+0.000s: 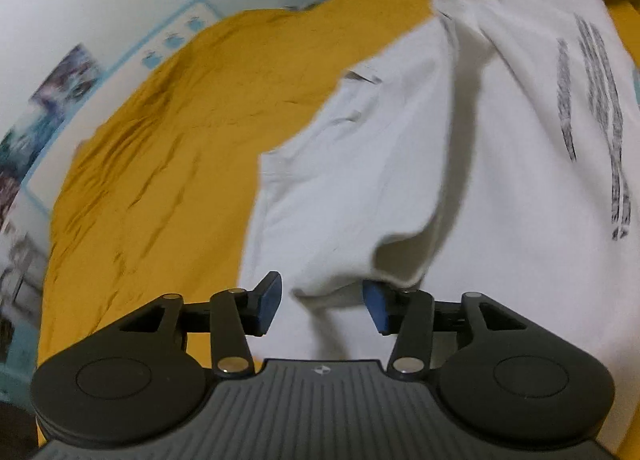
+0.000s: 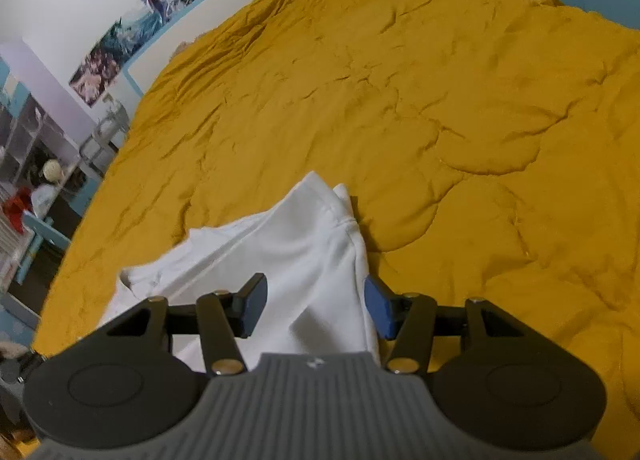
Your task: Fold small clothes
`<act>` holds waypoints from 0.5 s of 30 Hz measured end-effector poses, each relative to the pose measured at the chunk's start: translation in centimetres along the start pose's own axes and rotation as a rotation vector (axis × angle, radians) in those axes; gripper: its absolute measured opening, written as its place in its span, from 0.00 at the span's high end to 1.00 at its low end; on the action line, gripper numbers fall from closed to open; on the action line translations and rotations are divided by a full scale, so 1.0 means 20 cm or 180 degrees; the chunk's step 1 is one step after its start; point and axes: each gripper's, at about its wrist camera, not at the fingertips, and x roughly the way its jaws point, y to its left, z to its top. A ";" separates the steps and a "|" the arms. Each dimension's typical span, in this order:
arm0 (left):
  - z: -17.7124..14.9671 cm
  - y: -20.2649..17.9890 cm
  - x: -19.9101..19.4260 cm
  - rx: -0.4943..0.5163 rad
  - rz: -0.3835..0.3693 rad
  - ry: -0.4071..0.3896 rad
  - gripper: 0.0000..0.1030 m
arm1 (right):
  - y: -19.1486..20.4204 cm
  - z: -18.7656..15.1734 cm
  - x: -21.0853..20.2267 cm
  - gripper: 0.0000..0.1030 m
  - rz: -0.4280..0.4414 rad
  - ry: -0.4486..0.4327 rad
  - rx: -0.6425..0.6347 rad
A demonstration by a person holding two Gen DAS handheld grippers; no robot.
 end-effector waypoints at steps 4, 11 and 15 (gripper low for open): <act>0.01 -0.03 0.05 0.0171 -0.0056 -0.0057 0.48 | -0.02 0.01 0.01 0.50 0.0017 0.0038 0.0067; -0.01 0.14 0.00 -0.0879 -0.0369 -0.0295 0.91 | -0.03 0.01 0.05 0.50 0.0004 0.0047 0.0075; -0.02 0.32 -0.08 -0.1749 -0.0381 -0.0620 0.91 | 0.02 0.04 0.04 0.50 0.0036 0.0017 0.0006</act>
